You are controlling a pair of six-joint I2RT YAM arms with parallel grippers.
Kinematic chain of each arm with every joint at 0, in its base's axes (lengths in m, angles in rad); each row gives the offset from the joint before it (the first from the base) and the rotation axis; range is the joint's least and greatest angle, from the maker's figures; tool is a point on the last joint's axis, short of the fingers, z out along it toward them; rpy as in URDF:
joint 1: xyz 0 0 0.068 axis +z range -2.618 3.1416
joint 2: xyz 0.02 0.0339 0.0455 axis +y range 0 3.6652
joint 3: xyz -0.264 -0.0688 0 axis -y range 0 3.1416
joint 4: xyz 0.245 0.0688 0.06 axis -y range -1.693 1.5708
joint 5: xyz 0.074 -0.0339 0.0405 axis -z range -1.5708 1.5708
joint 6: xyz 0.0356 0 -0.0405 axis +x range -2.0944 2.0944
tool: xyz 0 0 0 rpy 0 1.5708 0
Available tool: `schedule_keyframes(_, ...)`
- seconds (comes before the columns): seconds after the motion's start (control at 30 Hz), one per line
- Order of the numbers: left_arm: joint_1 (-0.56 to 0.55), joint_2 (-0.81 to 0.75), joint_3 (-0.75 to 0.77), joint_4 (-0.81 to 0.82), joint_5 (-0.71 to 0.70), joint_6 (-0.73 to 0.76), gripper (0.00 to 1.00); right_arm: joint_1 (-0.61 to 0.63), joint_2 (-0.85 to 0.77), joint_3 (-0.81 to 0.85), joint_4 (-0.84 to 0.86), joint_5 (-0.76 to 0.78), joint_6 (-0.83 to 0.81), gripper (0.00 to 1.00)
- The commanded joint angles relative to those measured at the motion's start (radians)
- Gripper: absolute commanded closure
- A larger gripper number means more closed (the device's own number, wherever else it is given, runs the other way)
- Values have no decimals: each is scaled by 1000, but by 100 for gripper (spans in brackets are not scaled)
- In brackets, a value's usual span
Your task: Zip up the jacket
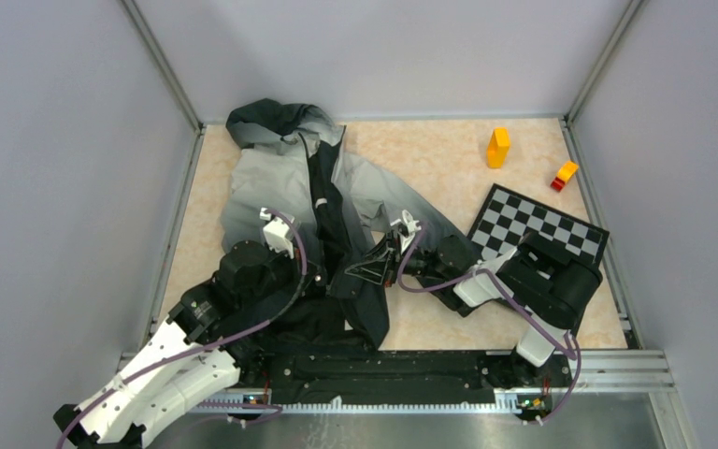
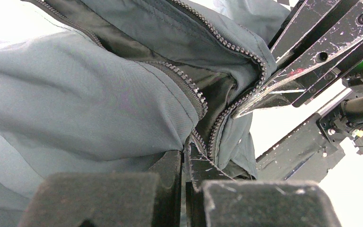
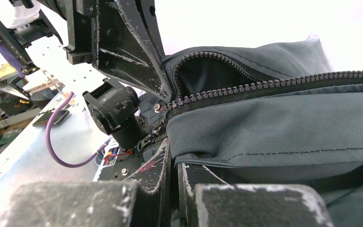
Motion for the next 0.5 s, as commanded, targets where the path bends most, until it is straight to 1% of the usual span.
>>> schedule_keyframes(0.0,2,3,0,56,23,11,100,16,-41,12,227,14,-25,100)
schedule_keyframes(0.47,2,10,3,47,-1,5,100,15,-43,16,226,-8,-24,100)
